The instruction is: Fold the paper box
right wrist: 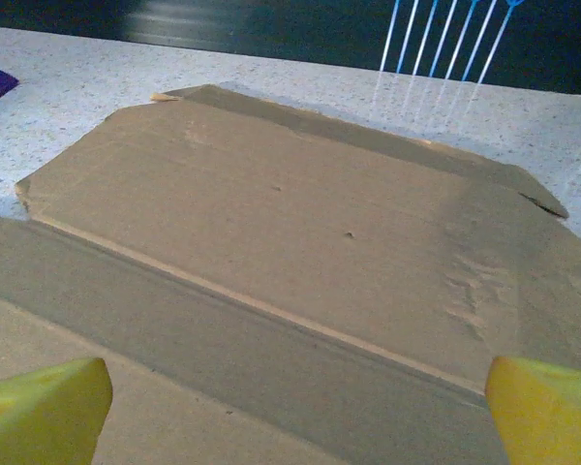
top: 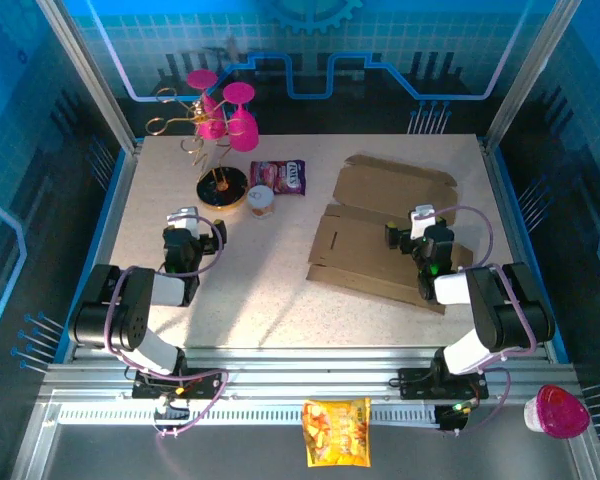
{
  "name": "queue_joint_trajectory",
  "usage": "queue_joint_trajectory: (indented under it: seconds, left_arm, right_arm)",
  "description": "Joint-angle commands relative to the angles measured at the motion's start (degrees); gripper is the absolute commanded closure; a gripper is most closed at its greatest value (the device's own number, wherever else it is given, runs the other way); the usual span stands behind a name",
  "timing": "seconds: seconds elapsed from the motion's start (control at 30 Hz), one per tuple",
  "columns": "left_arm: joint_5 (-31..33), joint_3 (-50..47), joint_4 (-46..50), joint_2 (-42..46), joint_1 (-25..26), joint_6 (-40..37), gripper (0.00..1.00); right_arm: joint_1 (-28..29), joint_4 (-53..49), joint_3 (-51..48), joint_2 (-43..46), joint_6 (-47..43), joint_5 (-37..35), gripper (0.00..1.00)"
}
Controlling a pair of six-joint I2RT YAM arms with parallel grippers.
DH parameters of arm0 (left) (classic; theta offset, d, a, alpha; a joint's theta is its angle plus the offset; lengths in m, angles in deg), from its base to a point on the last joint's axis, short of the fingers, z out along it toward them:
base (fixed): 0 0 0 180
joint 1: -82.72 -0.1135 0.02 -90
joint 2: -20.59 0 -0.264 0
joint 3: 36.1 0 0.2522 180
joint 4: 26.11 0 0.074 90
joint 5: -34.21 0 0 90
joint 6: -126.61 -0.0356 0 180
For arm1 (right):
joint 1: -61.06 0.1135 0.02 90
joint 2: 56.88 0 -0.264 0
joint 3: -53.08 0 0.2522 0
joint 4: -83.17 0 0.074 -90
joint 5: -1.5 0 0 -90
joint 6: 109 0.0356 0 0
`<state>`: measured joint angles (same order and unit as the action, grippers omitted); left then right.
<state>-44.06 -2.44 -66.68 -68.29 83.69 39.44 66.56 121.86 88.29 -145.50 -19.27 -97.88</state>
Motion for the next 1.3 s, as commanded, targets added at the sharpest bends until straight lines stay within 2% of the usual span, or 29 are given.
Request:
queue_joint_trajectory:
  seconds: [0.0, 0.53, 0.63, 0.77, 0.83, 0.87, 0.9, 0.93, 0.97, 1.03, 1.1, 1.13, 1.17, 1.2, 1.23, 1.27]
  left_arm:
    - [0.4, 0.9, -0.5, 0.1, 0.0, -0.8, 0.01]
    - [0.4, 1.0, -0.5, 0.1, 0.0, -0.8, 0.01]
    - [-2.7, 1.7, 1.1, 0.1, 0.0, -2.0, 0.00]
    - [-3.2, 1.9, 1.3, 0.1, 0.0, -2.1, 0.01]
    - [-2.8, 1.3, 0.5, 0.2, 0.0, -2.1, 0.00]
    - [-1.7, 0.1, -1.0, 1.4, 0.1, -1.9, 0.01]
    - [1.2, -0.9, -1.3, 3.2, 0.8, -2.0, 0.00]
    - [6.9, -1.4, 0.1, 6.6, 2.5, -2.2, 0.00]
    - [11.7, -1.2, 3.4, 10.6, 4.6, -3.3, 0.01]
    - [17.3, 1.3, 12.1, 18.6, 8.1, -2.9, 0.01]
    - [20.0, 6.1, 23.2, 25.7, 9.9, 3.5, 0.01]
    - [23.5, 9.9, 31.7, 28.7, 10.6, 11.6, 0.01]
    - [23.9, 15.0, 44.4, 31.1, 10.6, 23.5, 0.01]
    - [21.7, 20.7, 59.6, 33.4, 10.0, 37.0, 0.01]
    - [18.4, 25.0, 71.2, 34.7, 9.8, 47.2, 0.01]
    - [14.6, 25.6, 72.6, 35.3, 9.4, 51.0, 0.01]
  right_arm:
    - [-0.8, -0.2, 0.9, 0.2, -0.3, 1.9, 0.00]
    - [-0.9, -0.2, 0.9, 0.2, -0.2, 1.9, 0.00]
    - [-0.9, -0.3, 1.0, 0.2, -0.3, 1.9, 0.00]
    - [-0.9, -0.2, 0.9, 0.2, -0.2, 1.8, 0.00]
    - [-0.1, 4.6, -1.8, 0.8, 0.3, -1.7, 0.00]
    - [0.8, 7.8, -4.0, 2.3, 0.7, -6.8, 0.00]
    - [1.1, 9.5, -6.2, 3.7, 0.6, -6.9, 0.00]
    - [4.1, 13.5, -7.6, 4.9, -1.6, -11.7, 0.00]
    - [7.8, 13.2, -7.9, 7.9, -4.1, -20.7, 0.00]
    - [11.4, 6.7, -5.5, 15.6, -7.0, -26.2, 0.00]
    - [13.3, -3.5, 0.9, 22.9, -5.0, -29.9, 0.00]
    - [13.9, -13.8, 7.2, 26.1, -0.1, -33.3, 0.00]
    - [13.7, -27.1, 14.2, 28.4, 7.8, -34.8, 0.00]
    - [11.7, -43.9, 23.0, 30.0, 18.4, -29.1, 0.00]
    - [8.9, -57.0, 30.6, 30.4, 26.3, -20.1, 0.00]
    - [7.1, -64.4, 35.0, 30.2, 32.8, -15.1, 0.00]
